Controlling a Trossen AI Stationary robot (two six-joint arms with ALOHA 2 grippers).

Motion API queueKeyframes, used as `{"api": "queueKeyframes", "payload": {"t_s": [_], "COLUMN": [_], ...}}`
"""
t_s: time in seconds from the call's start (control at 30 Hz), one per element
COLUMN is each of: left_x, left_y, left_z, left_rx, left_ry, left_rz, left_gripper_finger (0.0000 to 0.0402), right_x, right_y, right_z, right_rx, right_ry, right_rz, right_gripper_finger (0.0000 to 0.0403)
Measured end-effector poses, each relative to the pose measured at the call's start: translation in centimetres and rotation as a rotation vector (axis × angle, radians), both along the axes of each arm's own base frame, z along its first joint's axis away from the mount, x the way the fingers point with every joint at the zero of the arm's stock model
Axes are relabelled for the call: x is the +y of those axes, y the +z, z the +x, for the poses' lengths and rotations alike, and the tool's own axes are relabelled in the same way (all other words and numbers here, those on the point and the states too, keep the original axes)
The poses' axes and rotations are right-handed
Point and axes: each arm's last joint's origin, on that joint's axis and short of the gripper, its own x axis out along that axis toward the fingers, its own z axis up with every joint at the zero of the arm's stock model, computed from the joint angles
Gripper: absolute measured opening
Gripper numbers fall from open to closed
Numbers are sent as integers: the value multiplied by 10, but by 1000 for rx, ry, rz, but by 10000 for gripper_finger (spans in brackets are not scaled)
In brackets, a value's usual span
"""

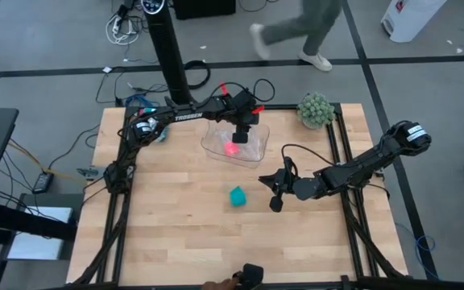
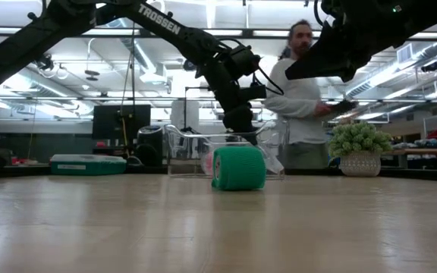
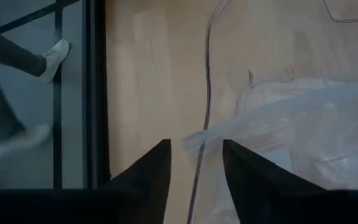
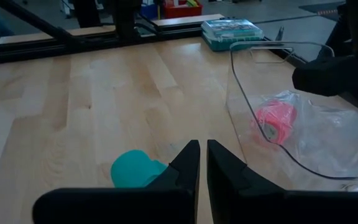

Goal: Roll bandage
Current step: Open the transparent zip bag

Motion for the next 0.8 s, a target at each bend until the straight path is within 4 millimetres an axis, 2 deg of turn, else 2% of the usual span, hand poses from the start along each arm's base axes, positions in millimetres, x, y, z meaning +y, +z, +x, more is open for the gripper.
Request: {"api": "queueKeyframes", "payload": {"t_s": [0.47, 0.57, 0.8], "left_x": [0, 0, -2], "left_y": [2, 3, 3], "left_z": [3, 3, 4], "left_rx": [-40, -41, -42], "left_ry": [20, 19, 16], "left_rz": [-1, -2, -5], "left_gripper_finger": [17, 6, 7], "right_x": [0, 0, 0], "right_y": [-1, -1, -1], "right_z": [-1, -1, -1], "right_rx": [13, 15, 14], "right_ry": [0, 0, 0], "right_rz": [-5, -6, -5], "right_gripper_finger": [22, 22, 22]}}
